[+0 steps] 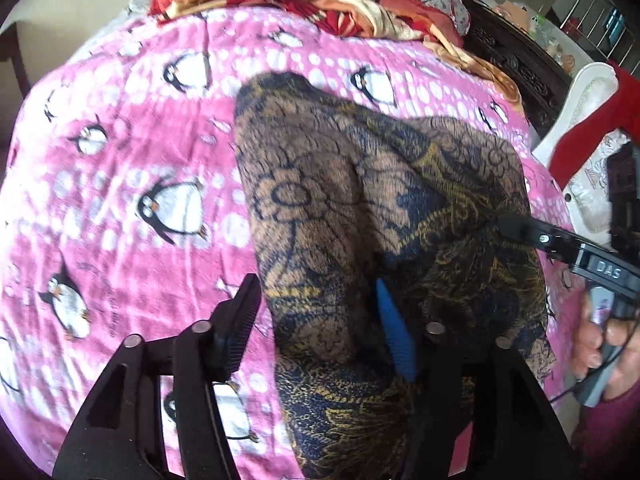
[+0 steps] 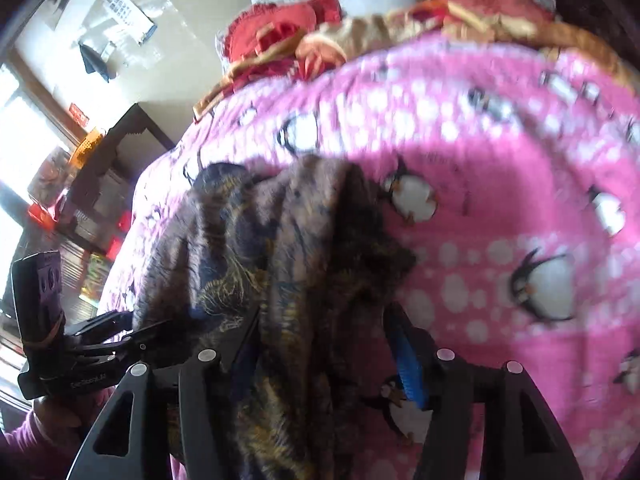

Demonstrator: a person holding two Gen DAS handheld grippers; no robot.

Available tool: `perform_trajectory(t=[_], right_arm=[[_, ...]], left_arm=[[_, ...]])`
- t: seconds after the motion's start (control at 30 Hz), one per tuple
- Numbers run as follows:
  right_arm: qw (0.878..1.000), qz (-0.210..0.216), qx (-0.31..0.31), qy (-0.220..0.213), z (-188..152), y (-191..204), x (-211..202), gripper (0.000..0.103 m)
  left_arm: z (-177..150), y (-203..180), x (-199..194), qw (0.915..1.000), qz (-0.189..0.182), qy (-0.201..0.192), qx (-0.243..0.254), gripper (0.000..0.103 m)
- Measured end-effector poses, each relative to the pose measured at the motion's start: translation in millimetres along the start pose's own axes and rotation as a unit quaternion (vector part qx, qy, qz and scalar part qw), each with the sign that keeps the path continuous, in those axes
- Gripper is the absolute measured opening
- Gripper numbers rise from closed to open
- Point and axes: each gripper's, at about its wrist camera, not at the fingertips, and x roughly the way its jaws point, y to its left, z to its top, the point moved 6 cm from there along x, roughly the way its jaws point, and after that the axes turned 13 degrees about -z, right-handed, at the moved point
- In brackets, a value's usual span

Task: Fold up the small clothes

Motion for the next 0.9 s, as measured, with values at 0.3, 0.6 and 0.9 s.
perform_trajectory(t=[0.3, 0.6, 0.9], right_arm=[[0.994, 0.006, -0.068, -0.086, 29, 50, -41, 0.057], [0.997, -0.044, -0.055, -0.020, 25, 34, 42, 0.056], [0.996, -0.014, -0.072, -0.047, 12, 41, -10, 0.056]], left_arm=[[11, 9, -4, 0.9981, 0.054, -0.023, 0.016, 0.067], [18, 15, 18, 0.9979, 0.063, -0.019, 0.005, 0.068], [16, 9, 20, 0.9966, 0.075, -0.027, 0.019, 0.070]])
